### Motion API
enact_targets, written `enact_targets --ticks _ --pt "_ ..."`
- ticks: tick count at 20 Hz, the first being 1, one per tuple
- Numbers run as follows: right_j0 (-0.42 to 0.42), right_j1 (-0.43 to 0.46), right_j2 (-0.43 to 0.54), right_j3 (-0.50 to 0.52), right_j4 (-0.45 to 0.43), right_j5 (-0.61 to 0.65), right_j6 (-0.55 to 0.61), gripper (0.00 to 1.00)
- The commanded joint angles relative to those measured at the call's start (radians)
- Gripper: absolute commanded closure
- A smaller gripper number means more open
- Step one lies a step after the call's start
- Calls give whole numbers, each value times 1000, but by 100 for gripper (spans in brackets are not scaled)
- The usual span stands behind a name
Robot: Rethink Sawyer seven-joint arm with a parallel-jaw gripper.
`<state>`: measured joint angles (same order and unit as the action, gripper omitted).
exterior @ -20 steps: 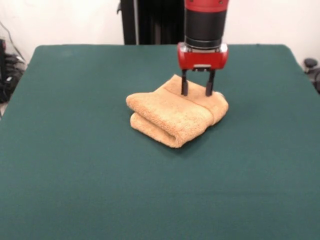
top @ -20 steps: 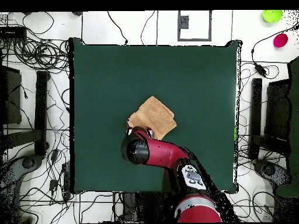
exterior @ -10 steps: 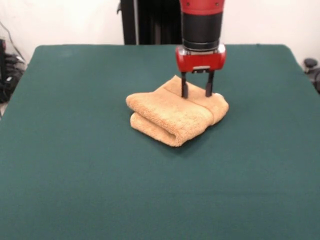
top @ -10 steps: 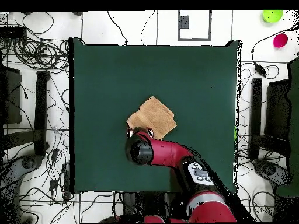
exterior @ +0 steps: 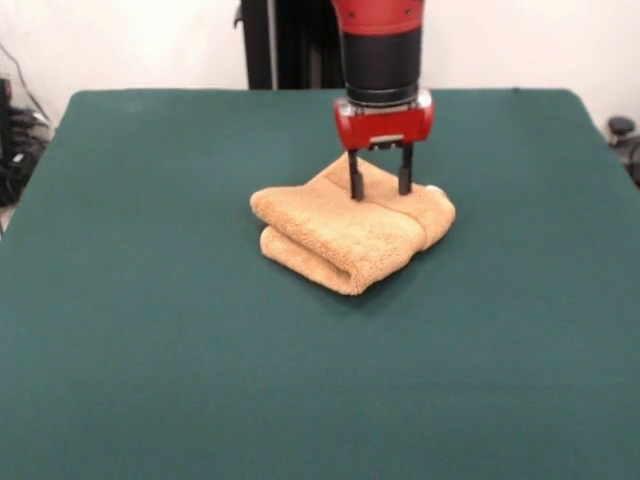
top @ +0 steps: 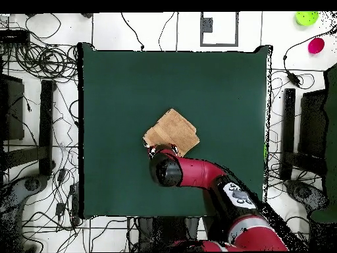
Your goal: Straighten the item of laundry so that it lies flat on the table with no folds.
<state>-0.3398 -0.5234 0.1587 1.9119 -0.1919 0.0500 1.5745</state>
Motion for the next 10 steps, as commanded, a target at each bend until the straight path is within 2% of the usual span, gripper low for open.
enact_targets --ticks 1,10 --pt "-53 -60 140 68 -58 158 12 0" --pt "-142 -251 208 177 -44 296 -6 0"
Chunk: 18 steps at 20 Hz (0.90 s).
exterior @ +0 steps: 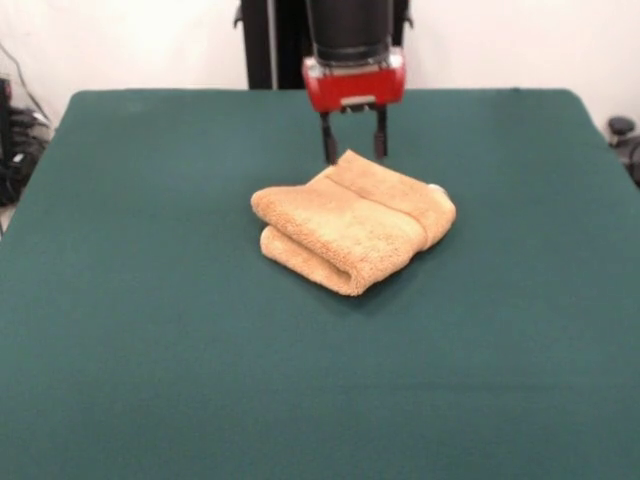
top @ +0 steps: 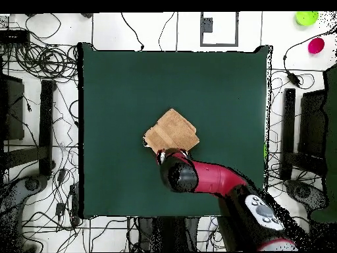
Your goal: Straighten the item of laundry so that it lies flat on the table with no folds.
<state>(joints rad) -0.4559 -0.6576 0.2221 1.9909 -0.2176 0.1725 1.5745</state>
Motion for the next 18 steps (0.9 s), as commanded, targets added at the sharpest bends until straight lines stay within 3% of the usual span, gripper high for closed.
enact_targets --ticks 1,5,18 --pt "-29 -124 147 104 -19 176 -3 0" --pt "-18 -135 124 114 -36 154 29 0" --pt "99 -31 -44 67 -69 -7 177 0"
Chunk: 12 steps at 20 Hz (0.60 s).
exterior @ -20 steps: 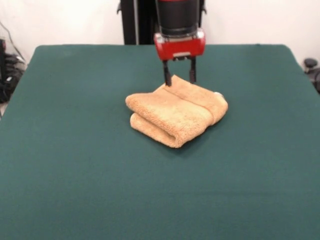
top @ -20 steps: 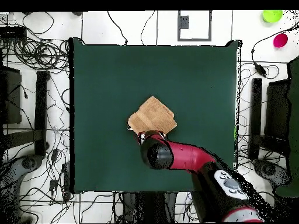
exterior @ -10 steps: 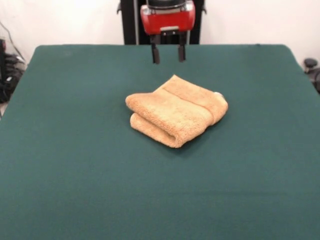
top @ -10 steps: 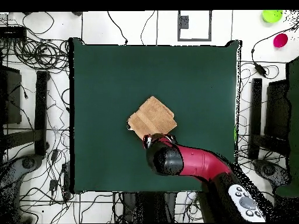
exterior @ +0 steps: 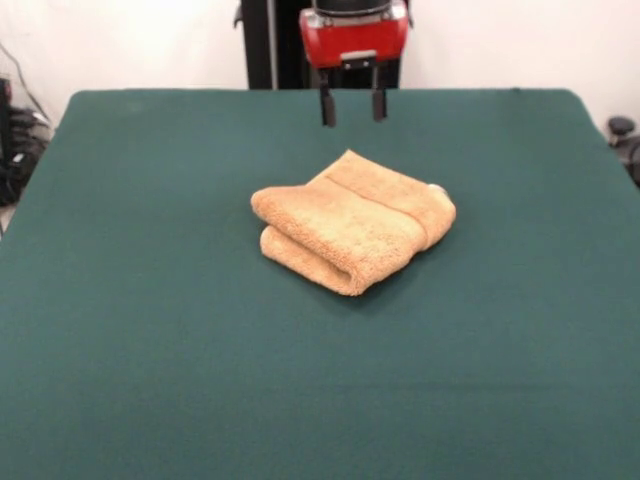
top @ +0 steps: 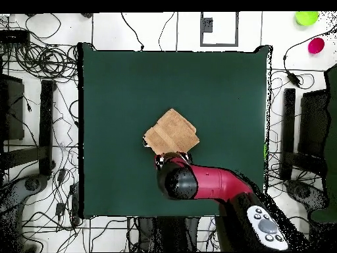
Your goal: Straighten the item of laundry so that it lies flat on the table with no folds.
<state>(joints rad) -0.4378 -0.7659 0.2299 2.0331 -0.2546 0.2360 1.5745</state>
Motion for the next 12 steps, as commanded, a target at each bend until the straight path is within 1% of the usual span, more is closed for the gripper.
enact_targets --ticks 1,5,8,12 --pt "92 84 -68 21 -29 -79 187 0" --pt "112 132 -104 10 -19 -132 202 0" --pt "144 169 -144 -9 -4 -167 216 0" --pt "164 226 -168 -44 15 -209 212 0"
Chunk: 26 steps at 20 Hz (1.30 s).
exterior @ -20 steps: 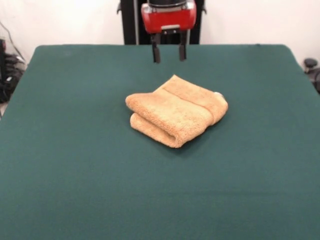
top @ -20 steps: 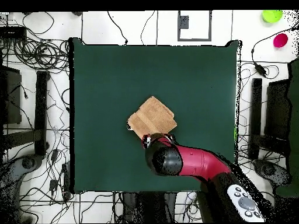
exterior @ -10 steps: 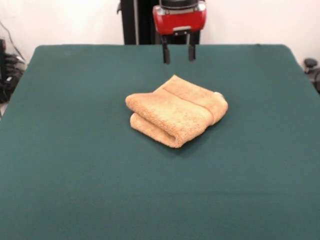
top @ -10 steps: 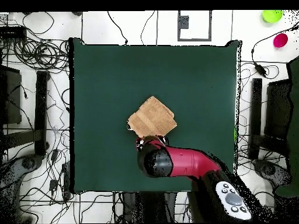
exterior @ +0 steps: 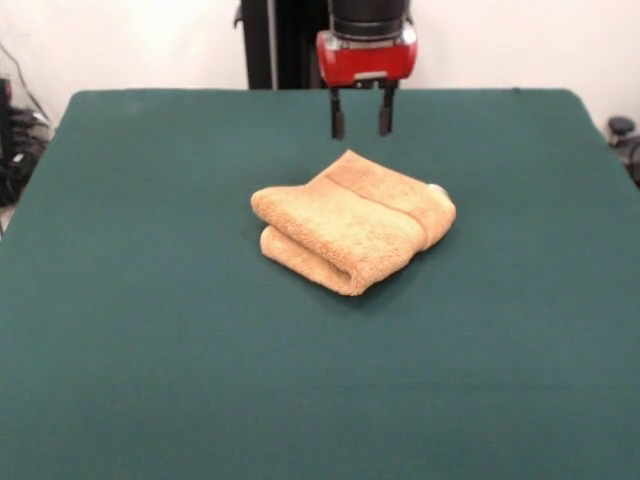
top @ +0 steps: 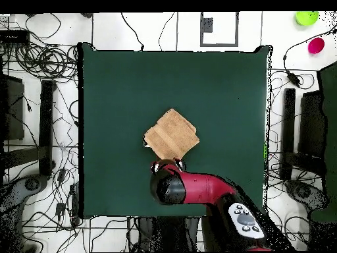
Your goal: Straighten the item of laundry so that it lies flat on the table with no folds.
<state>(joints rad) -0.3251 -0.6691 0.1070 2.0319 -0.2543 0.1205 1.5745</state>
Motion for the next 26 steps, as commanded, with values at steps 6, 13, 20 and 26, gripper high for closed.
enact_targets --ticks 6,13,20,26 --pt "98 180 -96 -62 45 -157 224 0" --pt "96 209 -98 -60 68 -198 229 0" --pt "101 238 -114 -82 88 -221 226 0" --pt "113 263 -109 -87 104 -250 233 0"
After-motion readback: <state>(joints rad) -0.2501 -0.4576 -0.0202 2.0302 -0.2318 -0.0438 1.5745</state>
